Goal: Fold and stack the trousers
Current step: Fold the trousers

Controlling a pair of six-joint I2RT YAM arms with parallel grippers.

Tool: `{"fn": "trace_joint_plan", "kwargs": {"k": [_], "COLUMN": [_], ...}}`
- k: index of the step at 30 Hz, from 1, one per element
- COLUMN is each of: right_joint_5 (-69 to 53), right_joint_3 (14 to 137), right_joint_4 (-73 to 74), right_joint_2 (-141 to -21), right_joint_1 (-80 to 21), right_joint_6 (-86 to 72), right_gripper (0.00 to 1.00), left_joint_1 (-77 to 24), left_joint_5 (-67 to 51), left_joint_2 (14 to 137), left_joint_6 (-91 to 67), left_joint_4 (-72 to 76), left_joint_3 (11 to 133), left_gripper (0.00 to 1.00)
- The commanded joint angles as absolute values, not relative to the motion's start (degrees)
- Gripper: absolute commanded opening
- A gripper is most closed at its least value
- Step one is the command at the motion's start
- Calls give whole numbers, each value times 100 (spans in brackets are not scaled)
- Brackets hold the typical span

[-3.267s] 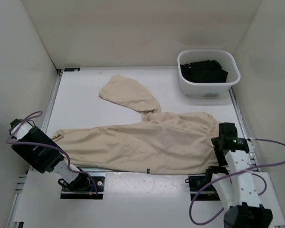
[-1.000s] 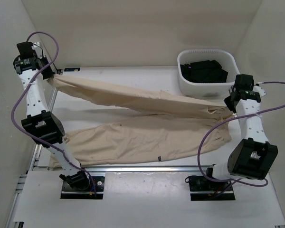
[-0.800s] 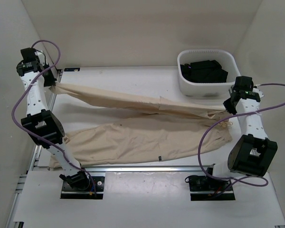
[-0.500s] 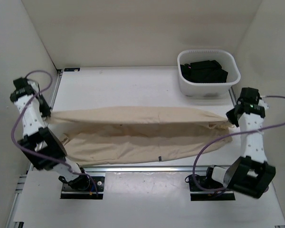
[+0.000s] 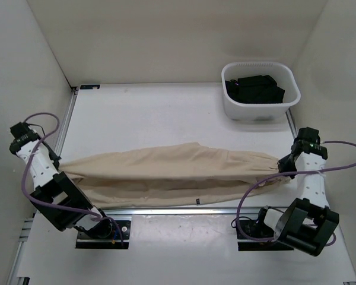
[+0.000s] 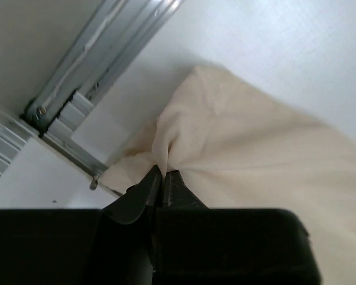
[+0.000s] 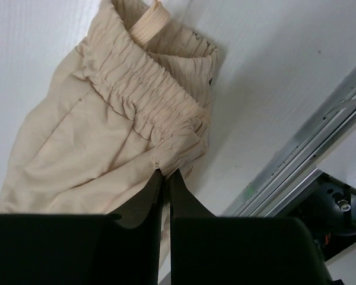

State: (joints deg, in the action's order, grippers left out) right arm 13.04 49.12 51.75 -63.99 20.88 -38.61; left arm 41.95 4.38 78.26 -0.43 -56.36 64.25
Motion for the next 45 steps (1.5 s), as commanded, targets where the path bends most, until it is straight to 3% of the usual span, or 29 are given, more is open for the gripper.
{"fn": "trace_joint_plan", "kwargs": {"k": [1, 5, 16, 18, 19, 20, 21, 22, 23, 26, 28, 31, 32, 33, 34, 36, 37, 39, 40, 43, 45], "right_joint_5": [1345, 1564, 2047, 2127, 2188, 2188, 2319, 2373, 2373, 2373, 2522, 2575, 2271, 2146, 2040, 1978, 2082, 2144, 2145, 1688, 1687], "right_joint_3": [5623, 5792, 4193, 4254, 4306, 4307, 4307, 4307, 4307, 4604, 4929, 5650, 5764, 5905, 5906, 5731, 5574, 5328, 5170, 4563, 4430], "right_joint_4": [5167, 5492, 5572, 5572, 5572, 5624, 5625, 5625, 5625, 5677, 5818, 5968, 5750, 5644, 5512, 5273, 5273, 5169, 5029, 4264, 3912], "right_joint_2": [-6548, -6390, -5520, -5651, -5651, -5721, -5722, -5722, -5774, -5774, -5704, -5651, -5651, -5599, -5599, -5712, -5817, -6195, -6327, -7098, -7504], "right_joint_1": [2214, 2347, 2549, 2627, 2680, 2733, 2794, 2795, 2795, 2795, 2795, 2401, 1982, 1725, 1418, 460, -56, -446, -727, -870, -757], "right_joint_6": [-3604, -3481, -3717, -3779, -3779, -3849, -3902, -3902, -3902, -3806, -3744, -3551, -3490, -3489, -3620, -3883, -4276, -4630, -4884, -5131, -5246], "right_gripper": [0, 0, 0, 6, 15, 26, 60, 76, 88, 92, 92, 86, 82, 77, 66, 55, 42, 28, 16, 2, 0], "left_joint_1": [4263, 4315, 5009, 5088, 5150, 5150, 5203, 5203, 5203, 5203, 5203, 5203, 5125, 4994, 4583, 4098, 3730, 3508, 3420, 2588, 2252], "left_joint_5": [431, 694, 1458, 1695, 1696, 1748, 1749, 1749, 1749, 1802, 1645, 1066, 324, 3, -174, 42, 235, 519, 519, 711, 1193], "left_joint_2": [7822, 7595, 6284, 6284, 6284, 6336, 6389, 6477, 6478, 6478, 6329, 6206, 6205, 6205, 6205, 6371, 6529, 6583, 6583, 6504, 6644], "left_joint_6": [0, 0, 0, 0, 0, 0, 0, 0, 0, 0, 0, 0, 0, 0, 0, 0, 0, 0, 0, 0, 0], "left_joint_4": [-5378, -5589, -5152, -4817, -4738, -4737, -4685, -4737, -4737, -4799, -4799, -4955, -5192, -5716, -5878, -6038, -6038, -5942, -5863, -5163, -4696], "left_joint_3": [7249, 7402, 4801, 4353, 4264, 4193, 4131, 4131, 4131, 4314, 4882, 5745, 6279, 6432, 6434, 5970, 5689, 4767, 4494, 3667, 3227], "left_gripper": [14, 14, 14, 14, 16, 23, 35, 70, 81, 98, 100, 98, 95, 91, 86, 73, 70, 67, 67, 66, 66]}}
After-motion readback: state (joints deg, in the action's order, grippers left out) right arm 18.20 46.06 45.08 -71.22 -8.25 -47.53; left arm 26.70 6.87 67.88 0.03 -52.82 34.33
